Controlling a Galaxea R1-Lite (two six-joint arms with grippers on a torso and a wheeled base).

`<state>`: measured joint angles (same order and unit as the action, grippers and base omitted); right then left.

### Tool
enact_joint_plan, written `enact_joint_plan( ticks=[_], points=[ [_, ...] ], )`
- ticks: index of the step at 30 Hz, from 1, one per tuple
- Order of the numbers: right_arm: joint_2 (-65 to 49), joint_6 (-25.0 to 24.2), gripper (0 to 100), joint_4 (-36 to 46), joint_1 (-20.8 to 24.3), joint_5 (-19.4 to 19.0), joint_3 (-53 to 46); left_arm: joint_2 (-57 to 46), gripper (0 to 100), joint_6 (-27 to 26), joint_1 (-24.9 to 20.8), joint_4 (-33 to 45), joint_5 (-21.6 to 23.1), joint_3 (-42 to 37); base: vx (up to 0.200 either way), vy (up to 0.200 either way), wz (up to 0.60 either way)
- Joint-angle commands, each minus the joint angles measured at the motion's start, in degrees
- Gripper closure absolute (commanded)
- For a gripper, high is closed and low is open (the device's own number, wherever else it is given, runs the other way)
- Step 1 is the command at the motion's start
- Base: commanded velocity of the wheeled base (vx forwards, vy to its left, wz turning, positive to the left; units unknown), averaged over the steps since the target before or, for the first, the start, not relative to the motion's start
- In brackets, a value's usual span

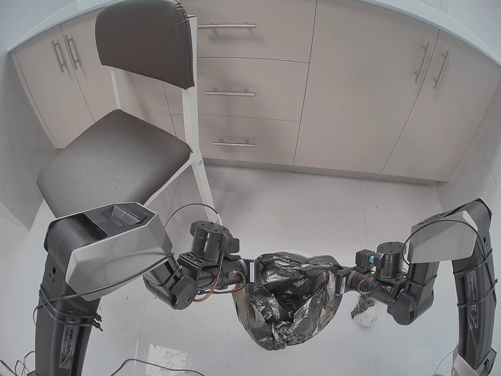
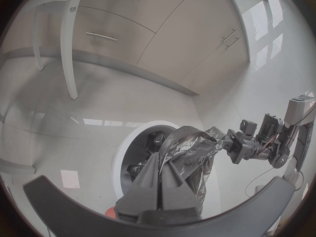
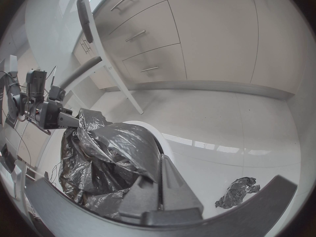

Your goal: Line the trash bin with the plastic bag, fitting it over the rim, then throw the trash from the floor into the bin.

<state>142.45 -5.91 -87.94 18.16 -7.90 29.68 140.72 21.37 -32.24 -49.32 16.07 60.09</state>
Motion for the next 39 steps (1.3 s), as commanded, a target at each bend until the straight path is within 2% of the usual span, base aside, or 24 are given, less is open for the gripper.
enact_joint_plan(
  ticks=[1, 13, 18, 22, 30, 31, 39],
  points=[
    [0.4, 0.8, 100, 2.0, -1.9, 0.1, 2.6, 1.0, 100, 0.0, -0.1, 0.6, -1.7, 1.2, 0.0, 0.0, 0.0],
    [0.4, 2.0, 100, 2.4, -1.4, 0.1, 3.8, 1.1, 100, 0.3, -0.1, 0.9, -3.3, 1.7, 0.0, 0.0, 0.0],
    [0.5, 2.4, 100, 5.0, -0.8, 0.1, 5.7, 1.2, 100, 0.3, -0.1, 1.0, -3.4, 1.8, 0.0, 0.0, 0.0],
    [0.7, 4.9, 100, 4.9, -0.1, 0.1, 4.7, 1.2, 100, 0.3, -0.1, 1.4, -4.4, 1.8, 0.0, 0.0, 0.0],
    [1.0, 4.9, 100, 4.9, 0.1, 0.1, 5.9, 1.1, 100, 0.3, -0.2, 2.2, -4.7, 1.7, 0.0, 0.0, 0.0],
    [1.1, 4.9, 100, 4.9, 0.1, 0.1, 6.0, 1.1, 0, 0.3, -0.2, 2.2, -4.6, 1.8, 0.0, 0.0, 0.0],
    [2.5, 4.9, 100, 5.7, 0.3, 0.1, 9.8, 1.1, 0, 0.5, 0.7, 3.4, -4.6, 3.0, 0.0, 0.0, 0.0]
  ],
)
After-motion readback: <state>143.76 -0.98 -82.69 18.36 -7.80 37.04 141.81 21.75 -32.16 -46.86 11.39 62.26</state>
